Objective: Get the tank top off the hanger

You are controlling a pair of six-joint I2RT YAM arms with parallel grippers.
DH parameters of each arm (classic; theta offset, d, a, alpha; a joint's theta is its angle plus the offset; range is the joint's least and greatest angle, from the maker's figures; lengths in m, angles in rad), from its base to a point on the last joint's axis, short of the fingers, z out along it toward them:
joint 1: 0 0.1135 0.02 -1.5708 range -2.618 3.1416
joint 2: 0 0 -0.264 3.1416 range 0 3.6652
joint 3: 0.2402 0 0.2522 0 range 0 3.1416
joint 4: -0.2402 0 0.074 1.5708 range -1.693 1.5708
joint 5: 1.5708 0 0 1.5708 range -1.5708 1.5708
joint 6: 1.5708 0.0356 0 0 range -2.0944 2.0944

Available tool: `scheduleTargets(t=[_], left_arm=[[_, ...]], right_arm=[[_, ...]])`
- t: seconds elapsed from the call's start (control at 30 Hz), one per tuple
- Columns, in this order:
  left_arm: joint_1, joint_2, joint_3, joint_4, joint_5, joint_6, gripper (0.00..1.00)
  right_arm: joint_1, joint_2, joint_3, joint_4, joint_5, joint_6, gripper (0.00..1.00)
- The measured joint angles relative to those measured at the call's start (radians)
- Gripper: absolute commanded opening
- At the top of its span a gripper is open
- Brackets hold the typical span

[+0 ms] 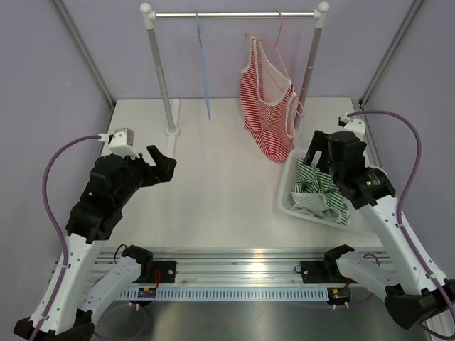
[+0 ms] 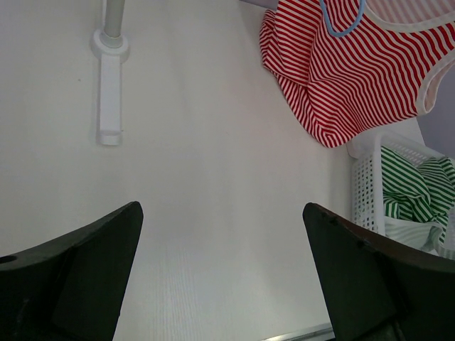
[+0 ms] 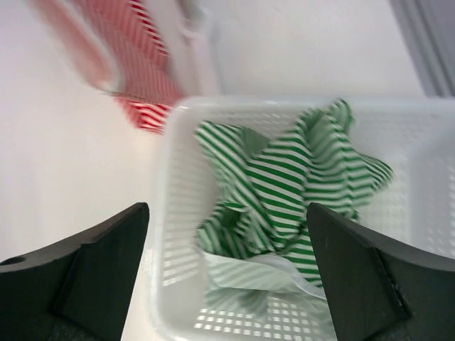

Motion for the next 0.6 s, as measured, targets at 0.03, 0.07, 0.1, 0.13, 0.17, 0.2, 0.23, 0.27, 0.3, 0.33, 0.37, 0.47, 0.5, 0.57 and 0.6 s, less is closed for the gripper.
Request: scheduleTargets(t=[0.03, 0.07, 0.1, 0.13, 0.17, 0.2, 0.23, 0.27, 0.3, 0.33, 0.37, 0.47, 0.5, 0.57, 0.6], left_arm=[[0.0, 0.006, 0.0, 0.001, 0.014, 0.001, 0.99], [-0.001, 0.011, 0.0, 0.002, 0.026, 0.003, 0.99], [-0.002, 0.016, 0.0, 0.001, 0.037, 0.011, 0.99], [-0.002, 0.019, 0.0, -0.002, 0.045, 0.021, 0.99], [-0.002, 0.022, 0.0, -0.005, 0.048, 0.031, 0.99], [-0.002, 0.025, 0.0, -0.01, 0.05, 0.046, 0.99], [-0.002, 0.025, 0.0, -0.016, 0.05, 0.061, 0.99], [-0.002, 0.027, 0.0, -0.024, 0.05, 0.076, 0.99], [-0.002, 0.027, -0.002, -0.031, 0.048, 0.09, 0.99], [-0.002, 0.025, -0.006, -0.033, 0.044, 0.103, 0.99], [-0.002, 0.021, -0.018, -0.029, 0.039, 0.116, 0.99], [-0.002, -0.01, -0.103, 0.003, 0.024, 0.149, 0.99], [-0.002, -0.01, -0.126, -0.004, 0.021, 0.154, 0.99], [-0.002, 0.008, -0.144, -0.016, 0.023, 0.161, 0.99], [-0.002, 0.021, -0.145, -0.021, 0.026, 0.165, 0.99]], right_arm=[[0.0, -0.015, 0.024, 0.023, -0.052, -0.023, 1.0], [-0.002, -0.017, 0.048, 0.05, -0.103, -0.044, 1.0], [-0.002, -0.007, 0.082, 0.066, -0.155, -0.064, 0.99], [-0.002, 0.011, 0.122, 0.084, -0.197, -0.082, 1.0], [-0.002, 0.035, 0.158, 0.098, -0.226, -0.097, 0.99], [-0.002, 0.07, 0.206, 0.114, -0.256, -0.114, 1.0], [-0.003, 0.109, 0.26, 0.124, -0.279, -0.13, 1.0], [-0.003, 0.155, 0.311, 0.143, -0.295, -0.147, 1.0], [-0.003, 0.208, 0.362, 0.154, -0.312, -0.166, 1.0], [-0.003, 0.261, 0.412, 0.162, -0.323, -0.185, 0.99], [-0.003, 0.312, 0.456, 0.174, -0.334, -0.208, 0.99], [-0.003, 0.46, 0.603, 0.173, -0.338, -0.272, 0.97], [-0.004, 0.512, 0.661, 0.172, -0.339, -0.292, 0.96], [-0.005, 0.627, 0.801, 0.146, -0.346, -0.333, 0.93], [-0.005, 0.68, 0.867, 0.139, -0.348, -0.351, 0.91]])
